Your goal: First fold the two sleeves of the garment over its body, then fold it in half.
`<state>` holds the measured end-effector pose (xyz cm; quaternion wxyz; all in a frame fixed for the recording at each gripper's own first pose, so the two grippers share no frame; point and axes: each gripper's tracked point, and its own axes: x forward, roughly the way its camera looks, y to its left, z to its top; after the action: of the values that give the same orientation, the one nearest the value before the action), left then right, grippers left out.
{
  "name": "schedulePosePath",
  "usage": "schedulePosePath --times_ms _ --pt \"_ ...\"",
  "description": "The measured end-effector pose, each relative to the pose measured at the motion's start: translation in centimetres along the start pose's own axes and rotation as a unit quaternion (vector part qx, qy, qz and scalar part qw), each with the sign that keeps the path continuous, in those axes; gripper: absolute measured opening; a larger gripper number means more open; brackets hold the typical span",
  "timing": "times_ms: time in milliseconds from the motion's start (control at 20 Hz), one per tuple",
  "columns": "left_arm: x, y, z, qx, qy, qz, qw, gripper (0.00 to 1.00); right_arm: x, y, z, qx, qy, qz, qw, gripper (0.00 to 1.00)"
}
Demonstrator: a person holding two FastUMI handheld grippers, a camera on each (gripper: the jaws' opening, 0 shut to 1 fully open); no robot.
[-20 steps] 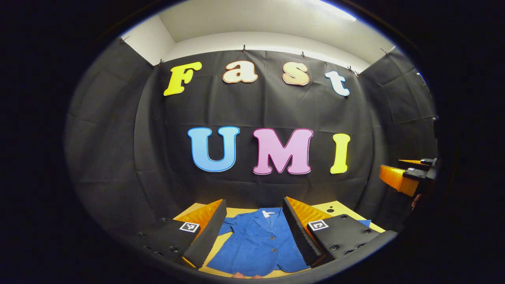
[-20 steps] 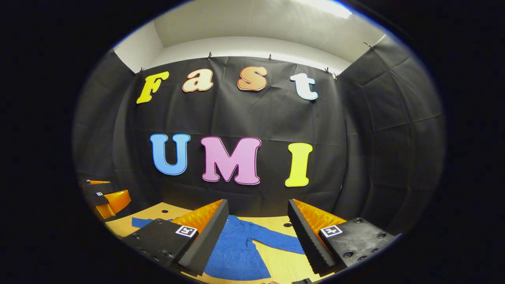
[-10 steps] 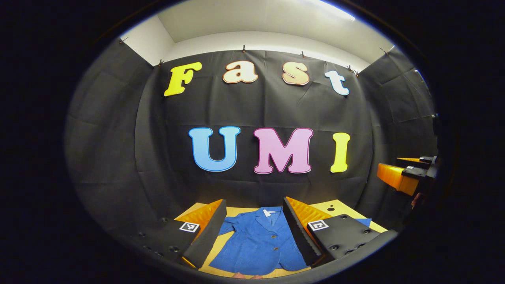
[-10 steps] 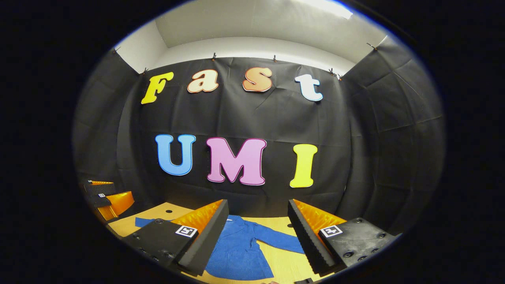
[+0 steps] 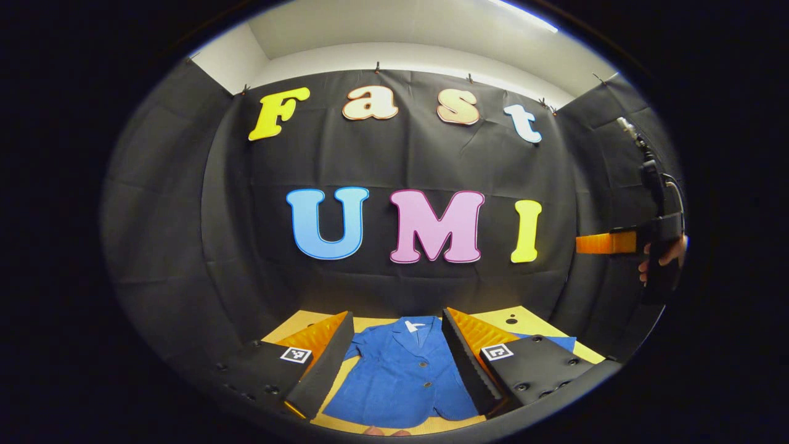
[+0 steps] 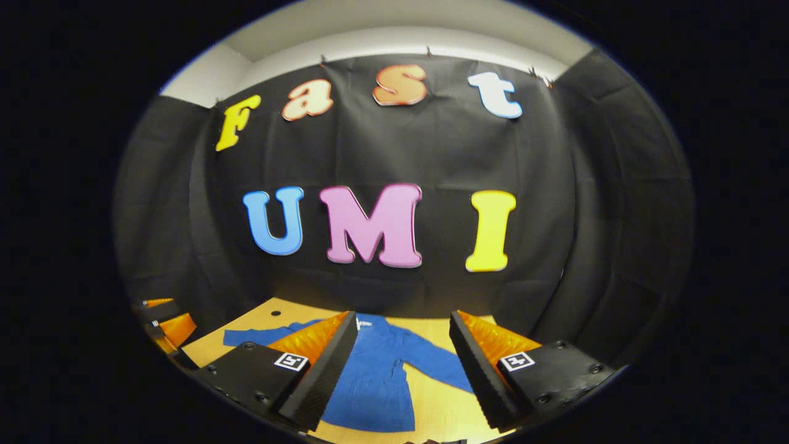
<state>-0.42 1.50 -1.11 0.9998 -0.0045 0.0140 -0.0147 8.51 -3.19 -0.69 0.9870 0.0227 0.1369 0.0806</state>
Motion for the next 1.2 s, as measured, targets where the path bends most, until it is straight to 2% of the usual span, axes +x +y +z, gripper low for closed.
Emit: schedulePosePath --times_ms 150,300,400,450,600,750,900,1100,1200 --pt "1.0 -0.4 -0.7 -0.003 0.009 -0.001 1.000 0.82 3.1 -5.3 -2.3 0.006 0.086 -0.016 0.996 0.96" --pt "2.3 -0.6 -1.5 0.004 0.021 0.004 1.000 0.82 5.6 -12.2 -7.9 0.005 0.201 -0.062 0.978 0.96" --pt "3.5 -0.7 -2.1 0.008 0.030 0.008 0.999 0.82 7.0 -16.6 -13.3 0.001 0.285 -0.087 0.955 0.96" --pt "4.2 -0.8 -2.3 0.007 0.035 0.011 0.999 0.82 7.9 -17.6 -16.0 -0.001 0.323 -0.088 0.942 0.97" --pt "7.1 -1.2 -3.4 -0.010 0.060 0.018 0.998 0.82 10.0 -20.8 -24.8 0.008 0.440 -0.092 0.893 0.98" --pt "10.0 -0.9 -4.2 -0.003 0.081 0.037 0.996 0.82 11.2 -23.5 -31.2 0.076 0.528 -0.124 0.836 0.99" --pt "12.3 -1.0 -5.6 0.014 0.110 0.057 0.992 0.82 11.6 -25.6 -35.1 0.144 0.578 -0.157 0.788 0.99" --pt "14.1 -1.7 -7.7 0.003 0.143 0.064 0.988 0.82 11.5 -26.8 -38.4 0.143 0.615 -0.176 0.755 0.99" --pt "14.9 -2.0 -8.1 -0.002 0.154 0.062 0.986 0.83 11.8 -26.6 -38.6 0.145 0.623 -0.173 0.749 1.00"
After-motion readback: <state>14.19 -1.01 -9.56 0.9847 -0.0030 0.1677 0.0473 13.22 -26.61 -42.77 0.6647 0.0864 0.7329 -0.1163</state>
